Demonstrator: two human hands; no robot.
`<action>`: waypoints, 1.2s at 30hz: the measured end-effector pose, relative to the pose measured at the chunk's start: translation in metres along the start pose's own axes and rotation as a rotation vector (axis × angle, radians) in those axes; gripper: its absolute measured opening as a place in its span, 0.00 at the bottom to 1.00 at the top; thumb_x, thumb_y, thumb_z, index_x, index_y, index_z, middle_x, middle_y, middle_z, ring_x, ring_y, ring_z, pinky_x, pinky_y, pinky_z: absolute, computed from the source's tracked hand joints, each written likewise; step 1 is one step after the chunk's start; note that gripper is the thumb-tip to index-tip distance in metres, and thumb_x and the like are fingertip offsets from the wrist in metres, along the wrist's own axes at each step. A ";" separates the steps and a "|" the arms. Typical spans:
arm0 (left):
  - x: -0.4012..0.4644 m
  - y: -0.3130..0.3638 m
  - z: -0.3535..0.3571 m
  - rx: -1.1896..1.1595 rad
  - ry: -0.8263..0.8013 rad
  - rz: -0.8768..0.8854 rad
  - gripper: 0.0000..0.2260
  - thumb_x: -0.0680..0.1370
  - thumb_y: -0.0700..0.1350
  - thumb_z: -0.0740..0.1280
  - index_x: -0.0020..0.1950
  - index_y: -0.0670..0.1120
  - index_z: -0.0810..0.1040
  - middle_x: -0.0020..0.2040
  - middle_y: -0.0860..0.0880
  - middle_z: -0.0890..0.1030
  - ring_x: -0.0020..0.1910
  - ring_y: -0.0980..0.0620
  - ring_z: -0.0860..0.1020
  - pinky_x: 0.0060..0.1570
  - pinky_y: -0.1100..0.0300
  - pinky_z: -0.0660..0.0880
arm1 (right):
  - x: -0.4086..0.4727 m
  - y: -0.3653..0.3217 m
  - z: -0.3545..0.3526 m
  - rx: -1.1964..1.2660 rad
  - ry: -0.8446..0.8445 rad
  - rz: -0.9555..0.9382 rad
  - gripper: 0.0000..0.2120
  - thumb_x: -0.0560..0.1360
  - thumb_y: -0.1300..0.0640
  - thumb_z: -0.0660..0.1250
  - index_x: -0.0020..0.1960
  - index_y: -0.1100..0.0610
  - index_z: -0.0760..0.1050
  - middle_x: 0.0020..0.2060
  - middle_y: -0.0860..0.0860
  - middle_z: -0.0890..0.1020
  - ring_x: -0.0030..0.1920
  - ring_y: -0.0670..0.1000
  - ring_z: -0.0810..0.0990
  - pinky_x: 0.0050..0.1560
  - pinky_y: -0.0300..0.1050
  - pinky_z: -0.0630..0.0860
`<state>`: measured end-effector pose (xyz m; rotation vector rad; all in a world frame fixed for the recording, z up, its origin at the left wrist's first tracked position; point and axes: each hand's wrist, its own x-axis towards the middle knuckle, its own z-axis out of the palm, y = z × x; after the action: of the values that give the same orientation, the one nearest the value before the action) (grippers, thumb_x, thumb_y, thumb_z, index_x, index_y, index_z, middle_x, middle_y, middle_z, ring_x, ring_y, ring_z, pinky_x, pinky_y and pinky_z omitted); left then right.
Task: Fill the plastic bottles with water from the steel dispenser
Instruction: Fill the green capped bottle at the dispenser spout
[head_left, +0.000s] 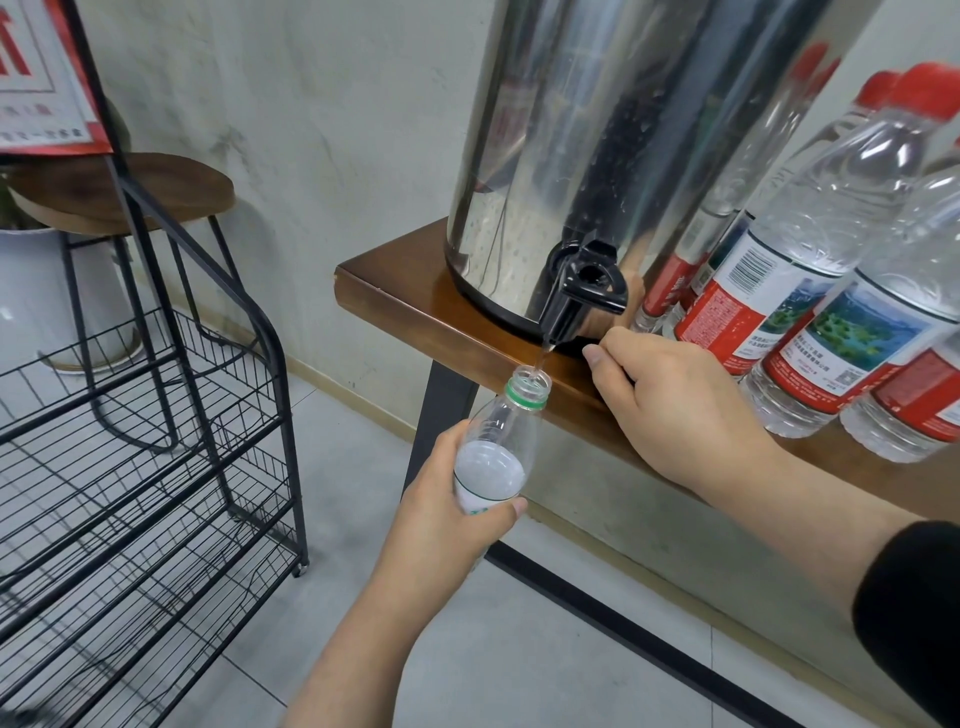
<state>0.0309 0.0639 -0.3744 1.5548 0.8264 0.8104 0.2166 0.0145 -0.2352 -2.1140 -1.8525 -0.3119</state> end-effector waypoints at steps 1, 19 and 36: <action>0.000 0.000 0.000 0.000 -0.001 -0.001 0.33 0.73 0.45 0.78 0.71 0.63 0.67 0.62 0.62 0.76 0.60 0.64 0.76 0.47 0.79 0.71 | 0.000 0.000 0.000 -0.001 -0.001 0.000 0.18 0.82 0.42 0.51 0.42 0.50 0.71 0.34 0.43 0.74 0.36 0.45 0.74 0.37 0.47 0.70; 0.000 0.000 0.000 -0.004 -0.004 0.002 0.34 0.73 0.45 0.78 0.73 0.62 0.67 0.62 0.61 0.77 0.60 0.63 0.76 0.47 0.79 0.71 | 0.000 -0.002 -0.001 0.009 -0.004 0.005 0.17 0.82 0.43 0.52 0.41 0.50 0.70 0.34 0.43 0.74 0.36 0.45 0.74 0.37 0.45 0.68; 0.000 -0.001 0.000 -0.013 0.006 0.000 0.33 0.73 0.44 0.79 0.70 0.64 0.68 0.61 0.63 0.77 0.59 0.68 0.75 0.48 0.78 0.71 | 0.000 -0.001 0.000 0.004 0.014 -0.004 0.18 0.82 0.43 0.52 0.41 0.51 0.71 0.34 0.44 0.75 0.36 0.47 0.74 0.39 0.49 0.71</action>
<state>0.0311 0.0641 -0.3759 1.5411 0.8240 0.8192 0.2154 0.0143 -0.2353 -2.1002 -1.8479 -0.3233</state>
